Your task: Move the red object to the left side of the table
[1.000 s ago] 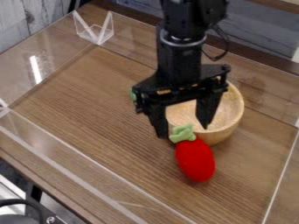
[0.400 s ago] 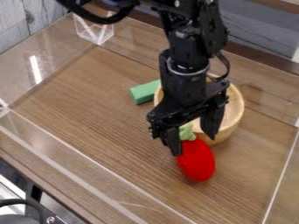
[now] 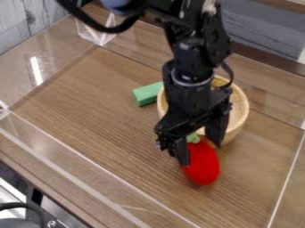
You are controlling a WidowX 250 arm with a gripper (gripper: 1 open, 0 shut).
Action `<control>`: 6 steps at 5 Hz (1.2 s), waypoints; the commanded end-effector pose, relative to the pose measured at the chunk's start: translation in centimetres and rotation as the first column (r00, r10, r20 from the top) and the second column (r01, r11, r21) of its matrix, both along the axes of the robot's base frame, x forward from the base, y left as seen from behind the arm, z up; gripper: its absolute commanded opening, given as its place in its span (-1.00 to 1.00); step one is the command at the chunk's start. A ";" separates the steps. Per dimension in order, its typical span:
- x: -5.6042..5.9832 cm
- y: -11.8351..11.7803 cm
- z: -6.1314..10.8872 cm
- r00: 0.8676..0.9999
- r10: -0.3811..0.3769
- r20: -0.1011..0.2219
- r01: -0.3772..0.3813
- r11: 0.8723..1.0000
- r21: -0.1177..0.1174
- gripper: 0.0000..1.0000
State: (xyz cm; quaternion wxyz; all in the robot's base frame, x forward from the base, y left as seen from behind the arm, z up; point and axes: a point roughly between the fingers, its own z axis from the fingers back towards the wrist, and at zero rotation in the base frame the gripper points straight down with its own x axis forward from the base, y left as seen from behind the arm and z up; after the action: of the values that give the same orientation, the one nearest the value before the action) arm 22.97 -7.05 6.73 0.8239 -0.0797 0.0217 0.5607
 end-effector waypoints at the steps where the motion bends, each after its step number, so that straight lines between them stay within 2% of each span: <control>1: -0.4 -0.8 -0.2 1.000 -0.001 0.023 0.002 1.000 -0.026 1.00; 3: 0.5 1.0 1.9 0.997 -0.061 0.050 0.064 0.995 -0.071 1.00; 4: 0.7 0.0 2.7 0.997 -0.055 0.058 0.059 0.995 -0.083 1.00; 5: 0.8 -0.4 3.1 0.998 -0.037 0.057 0.042 0.996 -0.084 1.00; 6: 0.4 0.2 2.9 0.998 0.021 0.056 -0.016 0.997 -0.081 1.00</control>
State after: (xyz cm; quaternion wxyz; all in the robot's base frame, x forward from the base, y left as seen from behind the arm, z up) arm 22.92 -6.93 8.57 0.8156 -0.1152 0.0377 0.5658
